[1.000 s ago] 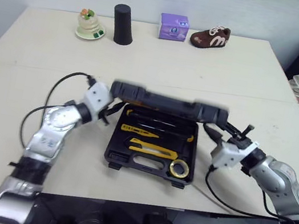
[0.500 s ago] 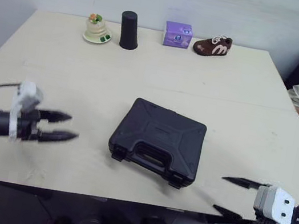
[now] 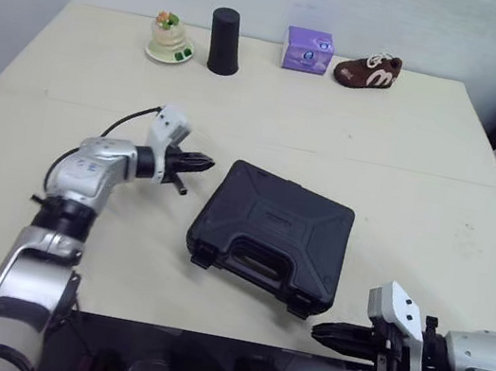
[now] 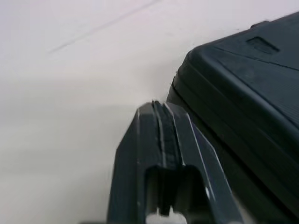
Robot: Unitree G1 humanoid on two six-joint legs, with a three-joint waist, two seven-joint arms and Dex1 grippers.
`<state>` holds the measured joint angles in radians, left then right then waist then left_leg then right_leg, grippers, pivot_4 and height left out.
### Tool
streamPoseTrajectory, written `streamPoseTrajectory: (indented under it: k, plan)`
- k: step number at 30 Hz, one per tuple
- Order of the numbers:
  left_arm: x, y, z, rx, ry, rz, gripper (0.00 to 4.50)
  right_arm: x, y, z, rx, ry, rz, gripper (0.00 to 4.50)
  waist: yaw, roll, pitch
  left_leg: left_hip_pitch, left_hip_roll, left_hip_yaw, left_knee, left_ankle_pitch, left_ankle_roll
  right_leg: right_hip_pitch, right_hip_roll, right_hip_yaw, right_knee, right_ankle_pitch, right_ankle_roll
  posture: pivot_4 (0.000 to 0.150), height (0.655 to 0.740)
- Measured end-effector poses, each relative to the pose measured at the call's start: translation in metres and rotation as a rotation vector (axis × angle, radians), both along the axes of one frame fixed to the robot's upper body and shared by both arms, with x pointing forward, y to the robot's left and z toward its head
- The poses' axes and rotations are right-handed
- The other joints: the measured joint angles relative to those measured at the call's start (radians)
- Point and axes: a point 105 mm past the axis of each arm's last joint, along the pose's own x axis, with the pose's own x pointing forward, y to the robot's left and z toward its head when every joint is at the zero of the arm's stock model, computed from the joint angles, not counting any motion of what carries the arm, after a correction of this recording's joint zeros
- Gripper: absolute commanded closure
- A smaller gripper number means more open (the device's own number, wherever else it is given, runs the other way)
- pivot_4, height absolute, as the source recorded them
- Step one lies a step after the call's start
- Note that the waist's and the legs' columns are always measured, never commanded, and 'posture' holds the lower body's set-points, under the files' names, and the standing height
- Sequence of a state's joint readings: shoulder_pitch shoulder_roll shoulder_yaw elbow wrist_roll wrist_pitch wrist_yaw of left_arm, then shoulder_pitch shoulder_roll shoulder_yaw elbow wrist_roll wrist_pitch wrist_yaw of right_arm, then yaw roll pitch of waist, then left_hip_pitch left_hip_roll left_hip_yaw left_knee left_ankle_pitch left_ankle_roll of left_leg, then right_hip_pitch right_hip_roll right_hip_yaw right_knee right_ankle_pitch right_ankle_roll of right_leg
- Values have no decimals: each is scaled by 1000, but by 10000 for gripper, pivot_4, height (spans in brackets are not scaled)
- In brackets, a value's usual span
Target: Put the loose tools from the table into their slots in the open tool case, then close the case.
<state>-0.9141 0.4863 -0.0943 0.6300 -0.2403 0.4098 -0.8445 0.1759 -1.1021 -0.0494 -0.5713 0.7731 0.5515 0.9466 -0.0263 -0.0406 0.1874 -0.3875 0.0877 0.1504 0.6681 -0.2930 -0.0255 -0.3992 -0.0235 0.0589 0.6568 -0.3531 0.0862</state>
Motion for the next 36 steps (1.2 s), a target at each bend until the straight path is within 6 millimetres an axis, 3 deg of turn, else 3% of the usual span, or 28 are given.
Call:
streamPoseTrajectory:
  k: [5, 12, 18, 26, 31, 36]
  plan:
    - [21, -27, 10, 46, -55, -41, 44710, 15, -2, -4, 16, 18, -30, 45000, -4, 0, 0, 0, -2, 1, -1, 0, 1, -1, -1, 1, 0, 1, 2, 1500, 7304]
    - [28, -39, 11, 119, -109, -87, 44710, 26, -11, -4, 1, 31, -45, 45000, -1, 0, 0, -4, -3, 2, 0, 1, 1, -7, -2, 1, 4, 1, 2, 1500, 7304]
    - [17, -36, 8, 171, -108, -206, 44710, 42, -37, 5, -45, 33, -100, 45000, -1, 0, 0, -4, -3, 3, 0, 2, 2, -7, -2, 1, 4, 1, 2, 1500, 7304]
    - [6, -27, 7, 195, -77, -304, 44710, 51, -48, 7, -104, 1, -109, 45000, -1, 0, 0, -4, -3, 2, 2, 2, 2, -7, -2, 1, 5, 1, 2, 1500, 7304]
    - [-18, -36, -1, 210, -59, -503, 44710, 71, -60, 11, -146, -71, -170, 45000, -1, 0, 0, -5, -3, 2, 5, 1, 2, -7, -3, 1, 7, 1, 2, 1500, 7304]
    - [-47, -24, -8, 248, -40, -615, 44710, 95, -63, 19, -136, -132, -237, 45000, -13, 2, 0, -7, 0, 4, 5, 2, 1, -12, -2, 2, 12, 0, 0, 1500, 7304]
